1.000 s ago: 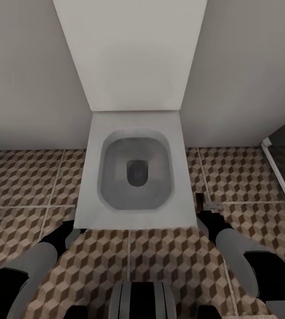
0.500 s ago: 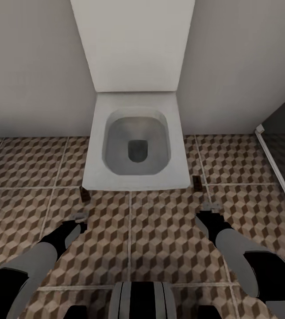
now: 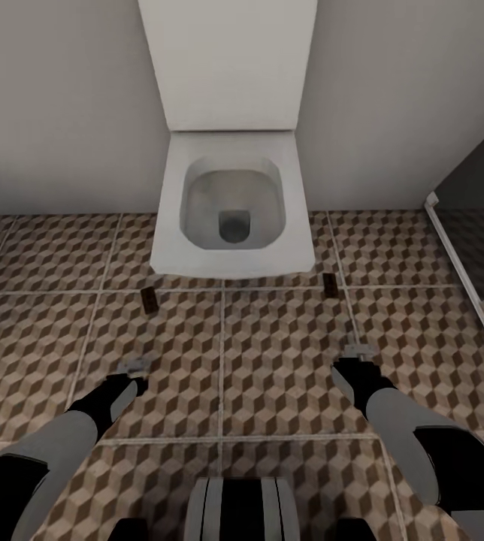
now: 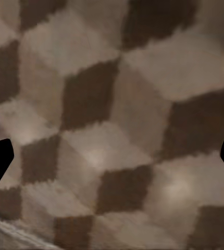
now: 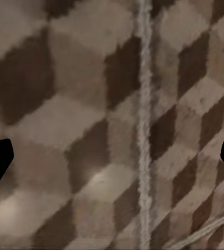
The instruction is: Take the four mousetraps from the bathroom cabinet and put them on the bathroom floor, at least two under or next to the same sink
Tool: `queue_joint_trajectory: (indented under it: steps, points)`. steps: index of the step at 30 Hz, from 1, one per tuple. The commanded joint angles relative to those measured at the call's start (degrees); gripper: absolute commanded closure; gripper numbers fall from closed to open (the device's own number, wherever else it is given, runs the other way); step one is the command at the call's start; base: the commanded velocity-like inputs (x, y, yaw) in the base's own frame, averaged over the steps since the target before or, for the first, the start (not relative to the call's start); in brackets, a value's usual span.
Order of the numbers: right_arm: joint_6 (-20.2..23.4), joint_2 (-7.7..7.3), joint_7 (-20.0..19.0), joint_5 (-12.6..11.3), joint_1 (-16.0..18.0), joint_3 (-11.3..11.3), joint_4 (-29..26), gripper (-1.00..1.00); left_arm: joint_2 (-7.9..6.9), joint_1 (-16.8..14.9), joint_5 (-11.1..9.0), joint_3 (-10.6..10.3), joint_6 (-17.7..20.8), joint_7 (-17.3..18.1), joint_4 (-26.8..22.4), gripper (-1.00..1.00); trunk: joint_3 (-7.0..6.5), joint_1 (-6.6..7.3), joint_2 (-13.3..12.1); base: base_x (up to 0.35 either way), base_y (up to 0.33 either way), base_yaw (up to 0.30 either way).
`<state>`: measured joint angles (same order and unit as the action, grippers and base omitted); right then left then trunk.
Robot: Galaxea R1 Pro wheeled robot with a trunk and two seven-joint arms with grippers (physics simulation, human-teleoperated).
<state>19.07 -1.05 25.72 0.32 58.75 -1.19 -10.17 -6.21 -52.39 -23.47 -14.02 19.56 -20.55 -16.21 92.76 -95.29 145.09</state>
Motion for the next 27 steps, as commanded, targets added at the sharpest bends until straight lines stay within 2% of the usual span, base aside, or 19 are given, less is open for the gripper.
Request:
queue_joint_trajectory:
  steps: [1, 8, 27]
  points:
    - [0.48, 0.0, 0.12, 0.03, -0.01, -0.13, -0.11, -1.0, -0.03, 0.0, -0.53, -0.48, 0.31, -0.37, -0.14, -1.0, 0.03, 0.03, 0.01, -0.125, 0.0, 0.0]
    - [0.45, 0.0, 0.12, 0.03, -0.03, -0.13, -0.11, -1.0, 0.08, 0.0, -0.57, -0.48, 0.31, -0.37, -0.14, -1.0, 0.03, 0.03, 0.01, -0.054, 0.0, 0.0]
    - [0.43, 0.14, 0.12, 0.03, -0.08, -0.13, -0.11, -1.0, 0.32, 0.0, -0.68, -0.48, 0.29, -0.37, 0.41, -1.0, -4.18, 0.52, -0.24, -0.004, 0.0, 0.0]
